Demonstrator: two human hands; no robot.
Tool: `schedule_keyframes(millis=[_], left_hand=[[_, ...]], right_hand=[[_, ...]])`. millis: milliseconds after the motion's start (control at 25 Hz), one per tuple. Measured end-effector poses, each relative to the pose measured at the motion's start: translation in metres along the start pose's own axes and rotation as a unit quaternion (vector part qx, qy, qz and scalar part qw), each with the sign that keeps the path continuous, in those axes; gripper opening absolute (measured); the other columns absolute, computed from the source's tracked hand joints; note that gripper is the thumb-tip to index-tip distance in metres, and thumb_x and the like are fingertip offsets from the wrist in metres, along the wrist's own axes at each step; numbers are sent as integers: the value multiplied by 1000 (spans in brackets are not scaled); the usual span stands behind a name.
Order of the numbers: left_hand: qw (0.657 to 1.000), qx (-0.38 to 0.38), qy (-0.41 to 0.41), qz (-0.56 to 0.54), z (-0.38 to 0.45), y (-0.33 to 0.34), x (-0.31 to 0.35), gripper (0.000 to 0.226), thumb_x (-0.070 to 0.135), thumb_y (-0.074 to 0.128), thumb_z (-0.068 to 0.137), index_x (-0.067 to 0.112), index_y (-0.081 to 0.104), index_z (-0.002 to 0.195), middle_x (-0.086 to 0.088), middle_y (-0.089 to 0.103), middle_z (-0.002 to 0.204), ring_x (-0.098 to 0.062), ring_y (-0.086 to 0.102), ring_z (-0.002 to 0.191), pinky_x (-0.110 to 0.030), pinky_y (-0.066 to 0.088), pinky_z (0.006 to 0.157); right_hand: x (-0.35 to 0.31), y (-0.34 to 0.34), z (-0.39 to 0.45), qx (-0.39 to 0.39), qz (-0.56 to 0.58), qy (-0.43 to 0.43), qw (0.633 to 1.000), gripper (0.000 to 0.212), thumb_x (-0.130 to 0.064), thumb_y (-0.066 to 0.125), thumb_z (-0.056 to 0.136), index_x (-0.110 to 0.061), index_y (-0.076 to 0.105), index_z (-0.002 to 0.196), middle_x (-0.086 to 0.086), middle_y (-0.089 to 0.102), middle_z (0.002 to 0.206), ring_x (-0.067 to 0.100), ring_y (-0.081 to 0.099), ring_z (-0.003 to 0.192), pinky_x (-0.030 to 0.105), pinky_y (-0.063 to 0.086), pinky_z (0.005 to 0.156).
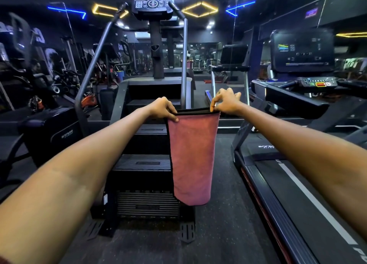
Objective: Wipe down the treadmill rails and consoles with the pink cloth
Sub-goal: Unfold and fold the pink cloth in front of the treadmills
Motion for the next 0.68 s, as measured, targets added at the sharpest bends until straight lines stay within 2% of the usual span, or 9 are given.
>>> schedule_keyframes(millis=[80, 120, 200, 280, 360, 440, 520, 600, 680], left_hand=[[1000, -7, 3, 6, -1, 1, -2, 34, 15, 84, 65, 1, 73, 94, -4, 66, 84, 2, 56, 65, -3, 41, 61], [1000, -10, 6, 10, -1, 2, -3, 32, 17, 84, 65, 2, 74, 91, -3, 66, 80, 7, 55, 59, -3, 41, 60], [1000, 7, 13, 8, -1, 0, -1, 29, 21, 84, 64, 2, 74, 84, 1, 64, 69, 11, 52, 51, -8, 40, 58], [998, 61, 14, -19, 3, -9, 0, 28, 24, 84, 63, 4, 74, 80, 7, 62, 64, 10, 50, 50, -15, 40, 60], [995, 97, 18, -33, 6, -18, 0, 27, 24, 84, 64, 5, 74, 81, 8, 63, 65, 12, 51, 51, -13, 40, 62], [998, 47, 29, 11, 6, -15, 1, 27, 18, 82, 67, 1, 74, 86, 1, 65, 70, 14, 51, 51, -5, 37, 59], [999, 15, 34, 13, 5, -3, 0, 28, 12, 79, 70, -2, 72, 93, -5, 65, 80, 12, 52, 55, -2, 37, 59], [999, 30, 43, -11, 6, 4, -2, 32, 5, 75, 74, -5, 68, 104, -8, 60, 86, 8, 52, 62, -1, 37, 62], [998, 15, 51, -29, 7, 4, -2, 32, -1, 69, 78, -6, 64, 109, -5, 57, 88, 6, 50, 67, -1, 39, 64]], right_hand=[[2, 0, -3, -66, -141, -76, 985, 20, -31, 55, 88, -25, 74, 86, 0, 51, 106, 20, 38, 114, 43, 21, 97], [4, 0, -3, -100, -172, -89, 976, 29, -40, 52, 90, -21, 74, 88, 1, 53, 106, 21, 39, 113, 44, 21, 97], [1, -4, -6, -119, -153, -98, 976, 45, -51, 55, 86, -9, 73, 82, 3, 60, 98, 20, 46, 107, 44, 24, 98], [-3, -9, -5, -28, -110, -141, 984, 38, -40, 65, 83, -3, 70, 73, 10, 66, 86, 26, 56, 93, 39, 36, 88], [-1, -5, -6, 81, -40, -152, 984, 28, -25, 66, 83, -1, 67, 69, 15, 66, 76, 31, 58, 79, 36, 44, 74], [3, 7, -9, 39, -20, -140, 989, 27, -21, 64, 85, 2, 66, 71, 18, 65, 73, 28, 56, 69, 32, 43, 66], [12, 14, -8, -1, 9, -100, 995, 31, -19, 65, 86, 7, 64, 69, 21, 59, 65, 24, 47, 61, 26, 35, 58], [16, 8, -6, -5, 30, -81, 996, 35, -20, 67, 85, -2, 58, 56, 9, 49, 53, 18, 40, 53, 12, 28, 51], [16, 3, -6, -25, 33, -83, 996, 41, -23, 69, 84, -17, 48, 49, -3, 44, 49, 9, 38, 48, 8, 29, 50]])
Point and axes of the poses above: each hand's wrist, its own z-axis towards the middle knuckle, its own y-axis out of the palm, x = y × z, the point moved 1 cm from there along z, towards the middle knuckle
